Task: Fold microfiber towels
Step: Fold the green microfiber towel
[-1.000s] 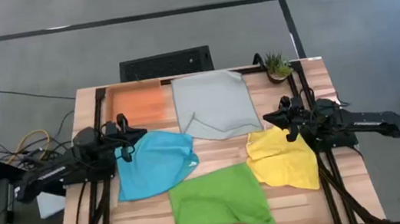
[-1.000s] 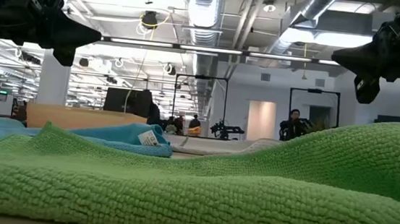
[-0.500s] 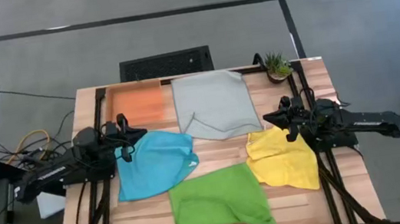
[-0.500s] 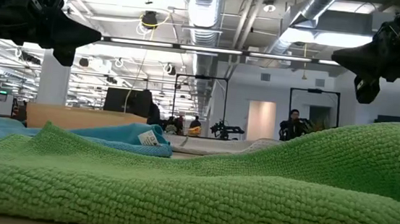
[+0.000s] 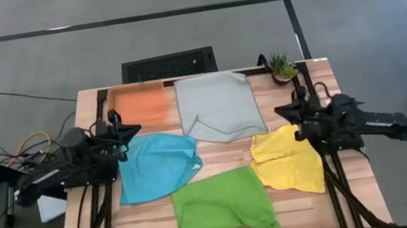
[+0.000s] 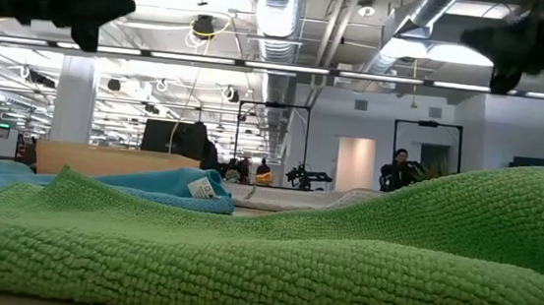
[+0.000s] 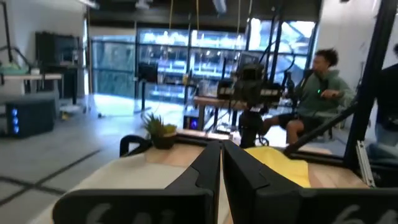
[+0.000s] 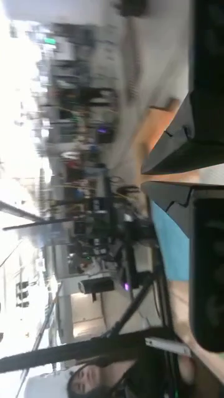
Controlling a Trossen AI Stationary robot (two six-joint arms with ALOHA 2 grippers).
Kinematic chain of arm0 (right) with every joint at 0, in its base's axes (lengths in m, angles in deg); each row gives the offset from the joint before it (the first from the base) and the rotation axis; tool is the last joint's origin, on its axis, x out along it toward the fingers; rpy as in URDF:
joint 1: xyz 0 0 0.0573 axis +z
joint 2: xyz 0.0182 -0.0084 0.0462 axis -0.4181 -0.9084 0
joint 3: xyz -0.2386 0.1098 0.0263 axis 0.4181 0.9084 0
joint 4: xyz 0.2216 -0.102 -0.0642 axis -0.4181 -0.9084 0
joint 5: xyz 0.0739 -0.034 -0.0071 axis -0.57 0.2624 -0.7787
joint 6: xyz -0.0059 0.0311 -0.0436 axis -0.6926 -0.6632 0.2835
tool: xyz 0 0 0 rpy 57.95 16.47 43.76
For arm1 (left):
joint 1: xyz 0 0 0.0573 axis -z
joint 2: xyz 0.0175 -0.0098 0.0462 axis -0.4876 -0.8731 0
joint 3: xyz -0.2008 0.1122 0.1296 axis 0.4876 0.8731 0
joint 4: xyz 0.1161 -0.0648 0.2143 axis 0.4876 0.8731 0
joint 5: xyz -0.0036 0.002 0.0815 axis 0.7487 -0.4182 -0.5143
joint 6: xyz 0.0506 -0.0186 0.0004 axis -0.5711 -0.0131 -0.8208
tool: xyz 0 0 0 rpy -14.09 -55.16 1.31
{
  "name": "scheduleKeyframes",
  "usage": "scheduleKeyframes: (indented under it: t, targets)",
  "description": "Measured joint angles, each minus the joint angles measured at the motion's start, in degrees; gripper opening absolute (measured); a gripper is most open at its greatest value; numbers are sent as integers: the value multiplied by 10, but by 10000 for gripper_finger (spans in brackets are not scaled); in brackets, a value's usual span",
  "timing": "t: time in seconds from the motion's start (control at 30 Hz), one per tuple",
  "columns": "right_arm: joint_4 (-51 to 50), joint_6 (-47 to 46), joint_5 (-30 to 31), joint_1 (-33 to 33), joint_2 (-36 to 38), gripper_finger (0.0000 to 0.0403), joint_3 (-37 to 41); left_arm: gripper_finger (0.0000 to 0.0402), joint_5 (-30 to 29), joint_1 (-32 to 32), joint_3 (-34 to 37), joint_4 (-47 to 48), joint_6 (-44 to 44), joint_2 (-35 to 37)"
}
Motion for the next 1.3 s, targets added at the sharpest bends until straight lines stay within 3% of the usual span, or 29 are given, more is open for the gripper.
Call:
scheduleKeyframes:
  t: [0.13, 0.3, 0.53, 0.67, 0.87, 1.1, 1.3]
  targets:
    - [-38, 58, 0, 0, -23, 54, -69, 9, 1, 0, -91, 101, -10, -56]
    - [-173, 50, -5, 0, -97, 54, -176, 9, 16, 1, -207, 194, -56, -185]
    - [-365, 1, -107, 21, -250, 54, -333, 9, 90, 42, -365, 335, -78, -355]
    - [-466, -34, -135, 64, -336, 54, -403, 9, 91, 97, -428, 421, -57, -419]
    - [-552, -130, -135, 143, -424, 54, -467, 9, 88, 186, -447, 464, 26, -471]
    - [-543, -188, -135, 246, -491, 54, -492, 9, 77, 295, -447, 460, 117, -510]
    - [-531, -214, -133, 286, -527, 54, -492, 9, 62, 331, -447, 459, 199, -528]
